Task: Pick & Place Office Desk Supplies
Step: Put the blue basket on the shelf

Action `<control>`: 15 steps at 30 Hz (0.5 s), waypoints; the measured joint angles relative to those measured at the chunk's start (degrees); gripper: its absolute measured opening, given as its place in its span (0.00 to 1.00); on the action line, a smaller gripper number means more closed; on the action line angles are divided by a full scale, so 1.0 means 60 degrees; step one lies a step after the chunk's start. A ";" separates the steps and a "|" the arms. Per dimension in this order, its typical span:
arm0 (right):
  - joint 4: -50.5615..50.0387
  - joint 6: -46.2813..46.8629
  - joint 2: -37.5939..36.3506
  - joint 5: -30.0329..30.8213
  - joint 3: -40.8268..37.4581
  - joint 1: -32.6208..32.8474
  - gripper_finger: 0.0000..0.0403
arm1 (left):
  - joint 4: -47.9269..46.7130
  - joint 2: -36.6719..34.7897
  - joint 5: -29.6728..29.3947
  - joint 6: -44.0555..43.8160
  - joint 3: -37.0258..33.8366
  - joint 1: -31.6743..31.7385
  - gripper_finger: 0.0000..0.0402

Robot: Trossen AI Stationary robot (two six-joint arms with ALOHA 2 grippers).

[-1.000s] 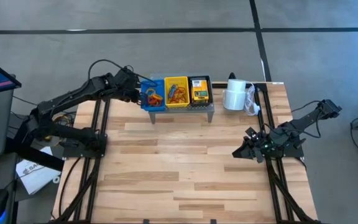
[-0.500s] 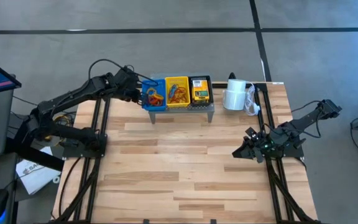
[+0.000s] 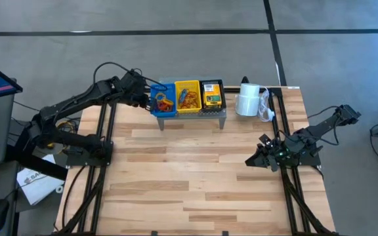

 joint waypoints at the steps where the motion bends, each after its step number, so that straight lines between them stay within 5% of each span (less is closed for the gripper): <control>1: 0.0000 0.0000 -0.0003 -0.0002 0.0000 -0.0002 0.27 | 0.0000 0.0000 0.0000 0.0000 0.0000 0.0000 0.00; 15: 0.0000 0.0000 0.0000 -0.0002 -0.0001 -0.0004 0.27 | 0.0095 -0.0004 0.0226 0.0237 0.0000 -0.0001 0.00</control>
